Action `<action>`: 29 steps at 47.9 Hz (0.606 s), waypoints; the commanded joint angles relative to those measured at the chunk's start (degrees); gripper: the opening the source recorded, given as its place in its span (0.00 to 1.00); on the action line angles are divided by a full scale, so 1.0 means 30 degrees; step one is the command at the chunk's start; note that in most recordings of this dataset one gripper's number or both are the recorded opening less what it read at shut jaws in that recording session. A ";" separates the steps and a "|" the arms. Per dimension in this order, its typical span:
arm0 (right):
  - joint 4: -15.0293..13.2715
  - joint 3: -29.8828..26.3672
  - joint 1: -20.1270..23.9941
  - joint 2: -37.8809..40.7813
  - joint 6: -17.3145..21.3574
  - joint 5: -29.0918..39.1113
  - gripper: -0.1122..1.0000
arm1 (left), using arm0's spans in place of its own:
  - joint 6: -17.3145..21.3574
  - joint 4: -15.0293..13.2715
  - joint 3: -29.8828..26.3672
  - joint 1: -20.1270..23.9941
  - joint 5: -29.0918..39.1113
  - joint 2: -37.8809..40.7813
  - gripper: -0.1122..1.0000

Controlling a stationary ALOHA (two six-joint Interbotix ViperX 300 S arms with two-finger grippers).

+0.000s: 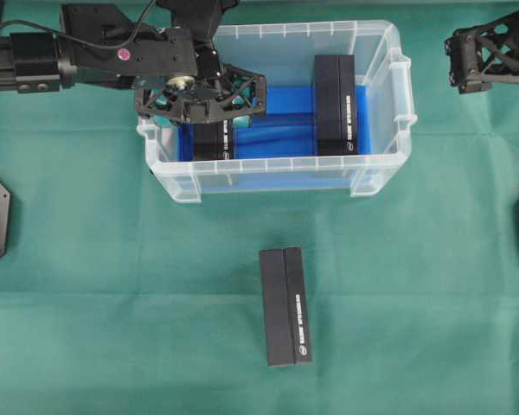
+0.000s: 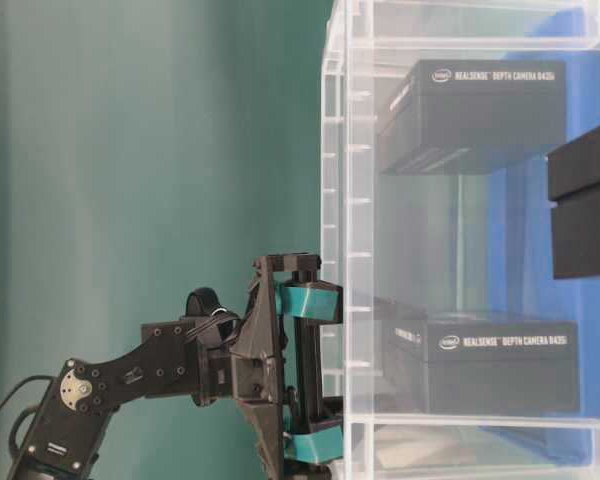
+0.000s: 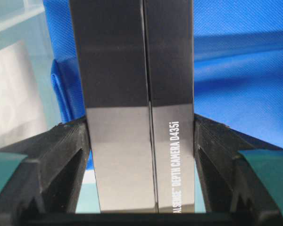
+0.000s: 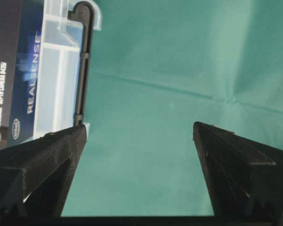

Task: Take out the box from the case.
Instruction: 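Lift the left black box up out of the bin with the left gripper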

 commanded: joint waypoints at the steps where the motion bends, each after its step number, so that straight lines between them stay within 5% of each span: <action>1: -0.0059 -0.0205 0.0059 -0.0234 -0.0117 -0.0088 0.93 | -0.0059 -0.0029 -0.0410 -0.0176 0.0029 -0.0645 0.65; 29: 0.0000 -0.0205 0.0059 -0.0234 -0.0410 -0.0088 0.93 | 0.0000 -0.0029 -0.2490 -0.0234 0.2520 -0.1494 0.65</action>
